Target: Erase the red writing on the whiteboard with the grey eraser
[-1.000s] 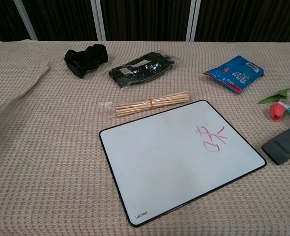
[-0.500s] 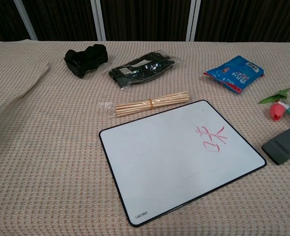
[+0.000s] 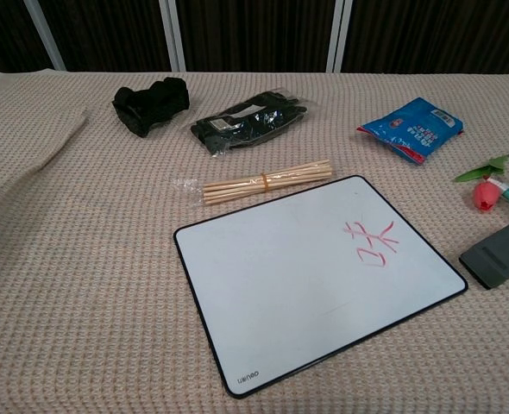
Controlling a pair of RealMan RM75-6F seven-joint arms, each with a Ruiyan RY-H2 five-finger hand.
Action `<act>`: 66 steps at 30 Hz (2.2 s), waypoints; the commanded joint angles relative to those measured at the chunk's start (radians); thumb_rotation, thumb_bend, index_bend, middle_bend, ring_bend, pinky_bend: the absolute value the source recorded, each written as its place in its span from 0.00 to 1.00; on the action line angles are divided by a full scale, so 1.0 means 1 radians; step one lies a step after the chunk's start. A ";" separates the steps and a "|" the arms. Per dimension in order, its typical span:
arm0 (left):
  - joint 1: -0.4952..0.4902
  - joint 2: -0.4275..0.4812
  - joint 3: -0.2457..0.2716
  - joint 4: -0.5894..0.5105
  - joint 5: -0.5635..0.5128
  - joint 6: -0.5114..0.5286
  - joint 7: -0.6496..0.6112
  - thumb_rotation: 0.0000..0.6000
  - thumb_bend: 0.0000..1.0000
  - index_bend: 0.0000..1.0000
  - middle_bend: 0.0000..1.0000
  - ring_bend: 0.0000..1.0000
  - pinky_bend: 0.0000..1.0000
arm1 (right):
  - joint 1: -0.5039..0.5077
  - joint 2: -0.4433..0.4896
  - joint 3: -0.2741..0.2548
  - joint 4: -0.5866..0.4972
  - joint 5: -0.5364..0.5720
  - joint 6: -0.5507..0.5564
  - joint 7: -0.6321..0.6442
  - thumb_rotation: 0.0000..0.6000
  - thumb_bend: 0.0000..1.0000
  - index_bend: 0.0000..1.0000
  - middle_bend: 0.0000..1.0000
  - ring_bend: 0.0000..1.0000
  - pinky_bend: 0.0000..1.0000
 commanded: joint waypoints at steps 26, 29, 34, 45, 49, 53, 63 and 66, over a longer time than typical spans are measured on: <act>0.001 0.002 -0.002 -0.010 -0.017 -0.010 0.014 1.00 0.51 0.14 0.05 0.00 0.01 | 0.187 -0.122 -0.107 0.331 -0.277 -0.156 0.190 1.00 0.14 0.05 0.20 0.17 0.14; 0.000 0.002 -0.001 -0.011 -0.018 -0.011 0.015 1.00 0.51 0.14 0.05 0.00 0.01 | 0.195 -0.142 -0.110 0.351 -0.281 -0.159 0.186 1.00 0.15 0.08 0.23 0.19 0.14; 0.001 0.002 0.000 -0.012 -0.021 -0.014 0.020 1.00 0.51 0.15 0.05 0.00 0.01 | 0.211 -0.178 -0.110 0.385 -0.278 -0.167 0.193 1.00 0.15 0.11 0.25 0.21 0.14; 0.003 0.000 -0.006 -0.023 -0.040 -0.018 0.027 1.00 0.51 0.15 0.05 0.00 0.01 | 0.249 -0.245 -0.109 0.442 -0.264 -0.201 0.183 1.00 0.26 0.18 0.28 0.24 0.15; 0.003 0.001 -0.007 -0.025 -0.044 -0.019 0.028 1.00 0.51 0.15 0.05 0.00 0.01 | 0.261 -0.261 -0.106 0.458 -0.255 -0.210 0.185 1.00 0.31 0.23 0.29 0.26 0.19; 0.003 0.001 -0.007 -0.025 -0.045 -0.020 0.029 1.00 0.51 0.15 0.05 0.00 0.01 | 0.272 -0.272 -0.109 0.472 -0.251 -0.222 0.184 1.00 0.31 0.25 0.30 0.27 0.21; 0.003 0.000 -0.009 -0.027 -0.049 -0.020 0.034 1.00 0.51 0.15 0.05 0.00 0.01 | 0.292 -0.287 -0.123 0.484 -0.250 -0.238 0.169 1.00 0.32 0.30 0.35 0.31 0.23; 0.004 -0.001 -0.011 -0.028 -0.053 -0.020 0.036 1.00 0.51 0.15 0.05 0.00 0.01 | 0.295 -0.289 -0.127 0.483 -0.249 -0.240 0.165 1.00 0.33 0.32 0.37 0.33 0.23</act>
